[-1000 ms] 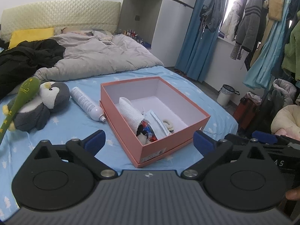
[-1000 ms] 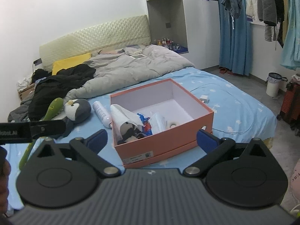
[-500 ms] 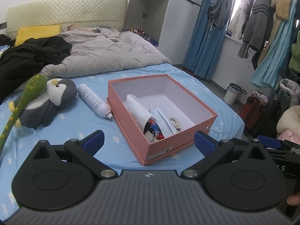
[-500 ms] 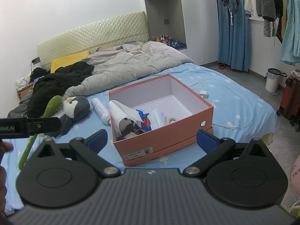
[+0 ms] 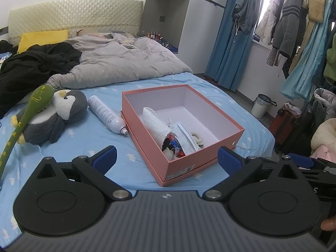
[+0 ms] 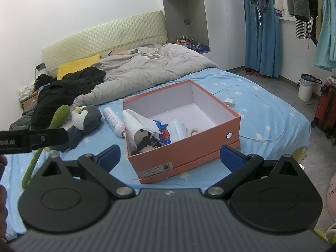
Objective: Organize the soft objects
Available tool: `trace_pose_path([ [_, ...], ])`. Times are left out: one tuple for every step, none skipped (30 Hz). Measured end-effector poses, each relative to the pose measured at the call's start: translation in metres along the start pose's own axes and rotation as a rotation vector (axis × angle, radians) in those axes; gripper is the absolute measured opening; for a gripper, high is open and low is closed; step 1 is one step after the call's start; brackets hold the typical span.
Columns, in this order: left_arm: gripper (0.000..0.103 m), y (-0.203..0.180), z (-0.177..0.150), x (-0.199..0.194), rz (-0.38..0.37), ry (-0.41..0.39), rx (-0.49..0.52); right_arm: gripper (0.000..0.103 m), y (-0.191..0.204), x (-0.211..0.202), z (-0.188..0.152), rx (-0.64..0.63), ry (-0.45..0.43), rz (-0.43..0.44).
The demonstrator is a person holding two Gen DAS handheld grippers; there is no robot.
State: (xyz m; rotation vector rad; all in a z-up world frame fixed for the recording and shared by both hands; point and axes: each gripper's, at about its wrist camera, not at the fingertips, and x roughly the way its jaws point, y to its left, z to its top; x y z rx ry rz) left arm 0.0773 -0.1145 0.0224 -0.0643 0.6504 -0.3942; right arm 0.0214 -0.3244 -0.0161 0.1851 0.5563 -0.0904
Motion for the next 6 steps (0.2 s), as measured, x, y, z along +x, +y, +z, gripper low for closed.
trace_pose_path([
  [0.103,0.0005,0.0004,-0.0007,0.000,-0.002,0.001,0.103,0.0002,0.0002,0.0000,-0.001,0.000,0.001],
  [0.103,0.0009,0.0008,-0.0009,0.000,-0.003,0.001,0.103,0.0003,0.0001,-0.0003,-0.002,0.000,0.003],
  [0.103,0.0007,0.0008,-0.0022,0.002,-0.005,0.001,0.103,0.0004,0.0000,-0.0004,-0.003,-0.001,0.003],
  [0.103,0.0011,0.0010,-0.0026,0.002,-0.006,0.001,0.103,0.0005,-0.0001,-0.0005,-0.002,-0.001,0.001],
  [0.103,0.0009,0.0014,-0.0028,0.002,-0.006,0.001,0.103,0.0005,-0.0001,-0.0006,0.000,-0.001,0.002],
  [0.103,0.0013,0.0013,-0.0028,0.003,-0.006,0.000,0.103,0.0007,-0.0003,-0.0008,0.000,-0.001,0.003],
])
